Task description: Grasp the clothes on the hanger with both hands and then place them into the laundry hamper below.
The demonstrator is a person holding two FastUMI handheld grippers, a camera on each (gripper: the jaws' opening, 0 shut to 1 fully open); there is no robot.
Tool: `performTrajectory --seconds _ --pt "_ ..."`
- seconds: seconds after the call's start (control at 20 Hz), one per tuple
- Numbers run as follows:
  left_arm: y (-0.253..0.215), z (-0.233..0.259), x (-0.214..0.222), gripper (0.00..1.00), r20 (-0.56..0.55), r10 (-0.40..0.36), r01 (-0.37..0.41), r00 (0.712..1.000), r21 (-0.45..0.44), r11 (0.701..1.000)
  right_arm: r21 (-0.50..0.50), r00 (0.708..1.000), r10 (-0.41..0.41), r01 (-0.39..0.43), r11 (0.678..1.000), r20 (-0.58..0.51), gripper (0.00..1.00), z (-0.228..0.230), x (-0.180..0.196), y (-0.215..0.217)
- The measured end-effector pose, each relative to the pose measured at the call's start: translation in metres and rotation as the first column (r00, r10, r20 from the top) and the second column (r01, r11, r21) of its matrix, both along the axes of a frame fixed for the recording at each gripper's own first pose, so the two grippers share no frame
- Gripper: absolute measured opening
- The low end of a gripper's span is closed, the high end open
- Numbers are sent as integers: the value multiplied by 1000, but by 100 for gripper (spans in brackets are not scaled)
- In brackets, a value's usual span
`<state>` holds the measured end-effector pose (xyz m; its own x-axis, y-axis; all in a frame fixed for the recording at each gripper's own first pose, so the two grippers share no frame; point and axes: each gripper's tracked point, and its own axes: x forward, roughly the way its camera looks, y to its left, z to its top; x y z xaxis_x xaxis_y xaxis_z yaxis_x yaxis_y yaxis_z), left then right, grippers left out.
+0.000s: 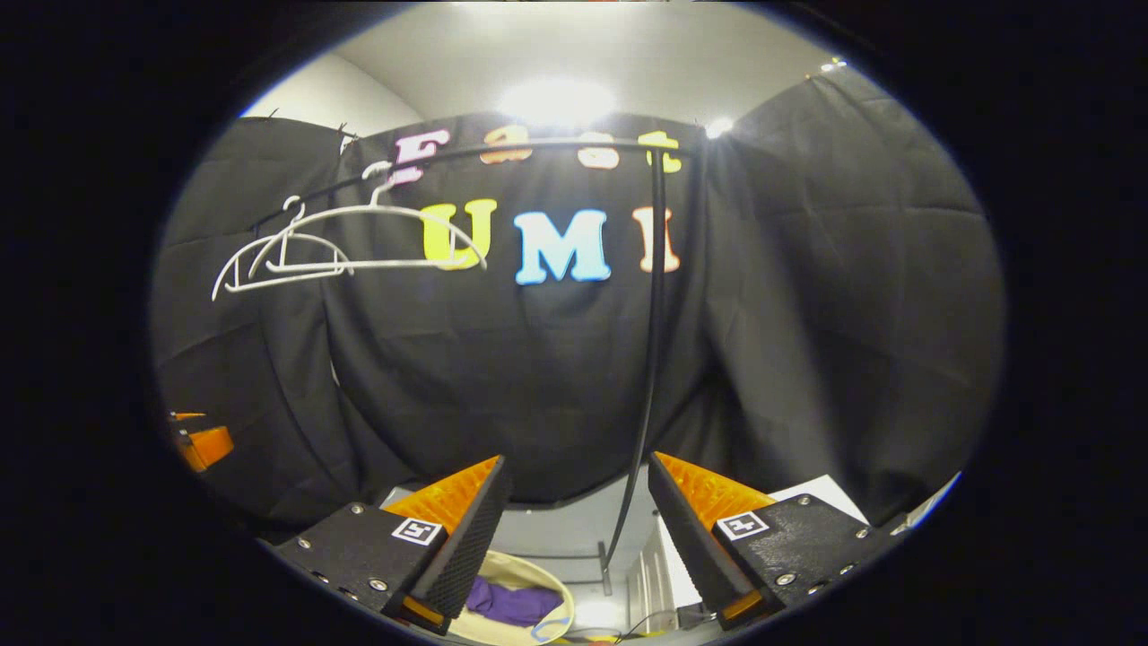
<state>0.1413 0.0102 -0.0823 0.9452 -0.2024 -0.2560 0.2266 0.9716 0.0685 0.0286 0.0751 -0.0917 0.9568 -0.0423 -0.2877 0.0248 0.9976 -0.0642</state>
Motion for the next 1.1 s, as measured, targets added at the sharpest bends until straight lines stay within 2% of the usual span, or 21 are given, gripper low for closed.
performTrajectory --seconds 0.1,0.15,0.2,0.25,0.45,0.6,0.7,0.75,0.8,0.85,0.95,1.0,1.1 --pt "1 32 -3 99 56 -15 16 998 -12 1000 -19 995 -4 6 1000 95 95 39 0 -5" --pt "0 48 -4 99 82 -19 21 996 -22 1000 -24 991 -7 10 1000 133 91 55 1 -9" --pt "-2 64 -7 99 107 -18 22 994 -37 999 -23 986 -14 18 1000 165 99 68 -1 -14" --pt "-3 75 -8 99 126 -14 21 992 -56 998 -18 982 -24 28 999 188 91 80 -2 -20" --pt "3 109 -23 99 186 24 0 982 -130 992 -1 971 -47 48 999 235 95 108 -15 -40" --pt "9 123 -34 99 212 70 -30 975 -186 982 -23 970 -41 48 999 240 95 115 -22 -62" --pt "1 128 -48 99 215 57 -9 975 -217 976 -14 969 -31 36 999 244 95 117 -22 -70" --pt "-1 131 -54 94 219 56 -8 974 -214 977 -4 969 -25 26 1000 247 95 117 -21 -73" --pt "-1 136 -54 99 225 66 -21 972 -198 980 8 971 -18 17 1000 239 91 116 -17 -75" --pt "-5 138 -50 99 235 74 -31 969 -181 983 24 974 -11 6 1000 225 95 112 -13 -78" --pt "-18 139 -47 99 249 74 -32 966 -170 985 60 978 3 -16 998 207 95 110 -4 -79" --pt "-21 137 -48 99 248 86 -43 965 -174 984 74 981 13 -28 997 195 92 108 0 -77" --pt "-22 132 -53 99 245 115 -72 963 -178 981 90 987 39 -54 994 157 95 101 9 -73"
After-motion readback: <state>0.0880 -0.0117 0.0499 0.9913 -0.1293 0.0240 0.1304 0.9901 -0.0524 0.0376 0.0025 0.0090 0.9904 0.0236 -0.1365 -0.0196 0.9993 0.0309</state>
